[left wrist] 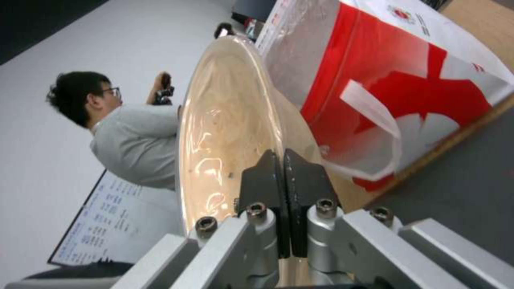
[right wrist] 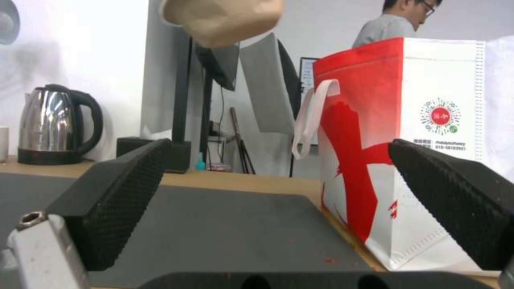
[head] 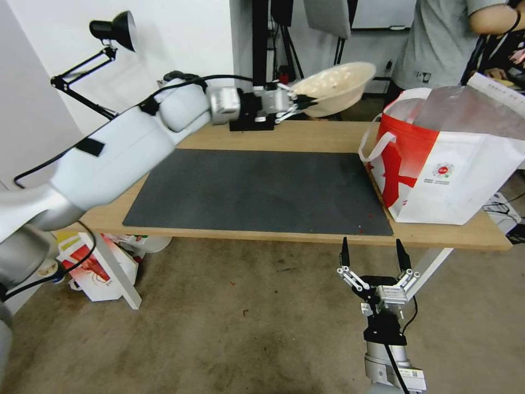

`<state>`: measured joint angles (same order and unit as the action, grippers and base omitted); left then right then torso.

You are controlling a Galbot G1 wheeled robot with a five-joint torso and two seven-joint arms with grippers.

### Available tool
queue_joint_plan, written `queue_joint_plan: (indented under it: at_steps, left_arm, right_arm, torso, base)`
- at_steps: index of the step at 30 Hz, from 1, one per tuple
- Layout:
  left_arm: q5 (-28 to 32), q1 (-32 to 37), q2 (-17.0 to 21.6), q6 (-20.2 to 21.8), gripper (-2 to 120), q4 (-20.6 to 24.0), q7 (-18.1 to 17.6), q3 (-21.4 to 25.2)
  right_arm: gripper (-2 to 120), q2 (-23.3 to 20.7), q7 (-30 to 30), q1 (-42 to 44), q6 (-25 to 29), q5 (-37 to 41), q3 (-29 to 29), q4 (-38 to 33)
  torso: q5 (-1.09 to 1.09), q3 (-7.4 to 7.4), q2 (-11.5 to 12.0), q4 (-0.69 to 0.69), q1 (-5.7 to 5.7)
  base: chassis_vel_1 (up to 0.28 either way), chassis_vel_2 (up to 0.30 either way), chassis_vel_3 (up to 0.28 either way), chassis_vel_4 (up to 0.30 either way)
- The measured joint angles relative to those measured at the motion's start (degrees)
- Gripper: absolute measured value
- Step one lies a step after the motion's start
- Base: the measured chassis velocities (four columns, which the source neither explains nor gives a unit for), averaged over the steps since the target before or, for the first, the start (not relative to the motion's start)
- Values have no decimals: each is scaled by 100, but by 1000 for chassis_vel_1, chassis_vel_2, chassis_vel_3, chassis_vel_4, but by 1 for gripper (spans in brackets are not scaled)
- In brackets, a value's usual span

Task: Pick up the trash from the table and place it into the takeout bag.

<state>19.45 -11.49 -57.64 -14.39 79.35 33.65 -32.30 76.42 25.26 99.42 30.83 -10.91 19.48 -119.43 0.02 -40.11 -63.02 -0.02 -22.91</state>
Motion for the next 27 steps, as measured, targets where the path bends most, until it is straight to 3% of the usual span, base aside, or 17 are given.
queue_joint_plan:
  at_steps: [11,27]
  left_arm:
    - [-44,-324,-1077,-42,0,-750,-129,-296]
    - [-129,-748,-1941,-218,0,-1470,-133,-567]
  right_arm:
    - [100,0,0,0,0,0,0,0]
    - [100,0,0,0,0,0,0,0]
  torso:
    - [-1,0,0,2,0]
    - [-1,0,0,2,-1]
  base:
    - [0,0,0,0]
    - [0,0,0,0]
